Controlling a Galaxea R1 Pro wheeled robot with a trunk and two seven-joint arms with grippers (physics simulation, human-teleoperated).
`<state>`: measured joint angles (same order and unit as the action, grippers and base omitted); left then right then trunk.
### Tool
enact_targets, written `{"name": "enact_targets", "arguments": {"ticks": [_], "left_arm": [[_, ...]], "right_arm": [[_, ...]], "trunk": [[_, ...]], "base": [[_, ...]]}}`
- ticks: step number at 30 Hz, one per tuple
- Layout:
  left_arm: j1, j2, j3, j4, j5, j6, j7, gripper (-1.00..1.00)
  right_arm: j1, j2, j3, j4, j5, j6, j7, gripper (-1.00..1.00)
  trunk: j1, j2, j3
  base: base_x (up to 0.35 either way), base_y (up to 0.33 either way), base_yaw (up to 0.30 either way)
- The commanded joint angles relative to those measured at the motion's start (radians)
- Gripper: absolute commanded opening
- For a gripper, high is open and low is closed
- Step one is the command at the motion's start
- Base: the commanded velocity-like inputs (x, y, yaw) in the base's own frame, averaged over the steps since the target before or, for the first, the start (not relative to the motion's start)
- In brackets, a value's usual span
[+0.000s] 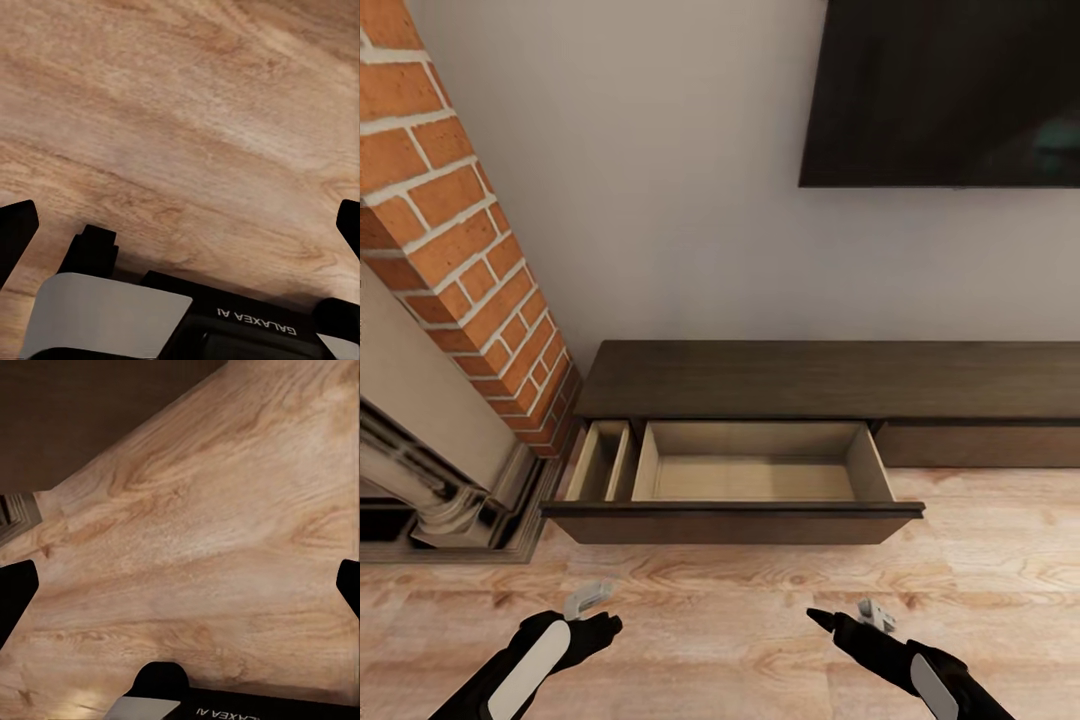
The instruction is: Place each of the two pumpkins and all three candles from the living room inside a cabinet in the living room (use any cabinet), then make sure every cabinet is closed, and position the cauldron so it is next to a table in the living room.
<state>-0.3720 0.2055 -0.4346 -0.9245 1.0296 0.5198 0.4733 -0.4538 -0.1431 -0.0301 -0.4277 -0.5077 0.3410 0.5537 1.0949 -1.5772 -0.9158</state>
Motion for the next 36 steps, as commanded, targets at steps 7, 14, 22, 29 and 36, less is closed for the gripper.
{"name": "enact_targets", "arguments": {"ticks": [7,14,22,29,36], "left_arm": [[-0.001,-0.003,-0.006,0.034,0.010,-0.005,0.011,1.00],[-0.004,-0.029,-0.006,0.069,-0.080,-0.030,0.012,1.00],[-0.012,-0.063,-0.006,0.192,-0.145,-0.103,0.019,1.00],[-0.013,-0.065,-0.006,0.208,-0.167,-0.125,0.021,1.00],[-0.012,-0.064,-0.006,0.223,-0.171,-0.158,0.021,1.00]], "right_arm": [[0.000,0.000,-0.004,0.013,0.076,-0.047,-0.026,1.00],[0.000,0.007,-0.003,0.012,0.097,-0.052,-0.242,1.00],[0.000,0.054,-0.002,0.008,0.141,-0.057,-0.443,1.00],[0.000,0.058,-0.003,0.009,0.165,-0.109,-0.453,1.00],[0.000,0.058,-0.002,0.009,0.166,-0.136,-0.439,1.00]], "trunk": [[-0.027,0.049,0.021],[-0.054,0.098,0.043],[-0.084,0.154,0.068],[-0.111,0.203,0.090],[-0.138,0.252,0.112]], "base": [[0.000,0.000,0.000],[0.000,0.000,0.000],[0.000,0.000,0.000],[0.000,0.000,0.035],[0.000,0.000,0.019]]}}
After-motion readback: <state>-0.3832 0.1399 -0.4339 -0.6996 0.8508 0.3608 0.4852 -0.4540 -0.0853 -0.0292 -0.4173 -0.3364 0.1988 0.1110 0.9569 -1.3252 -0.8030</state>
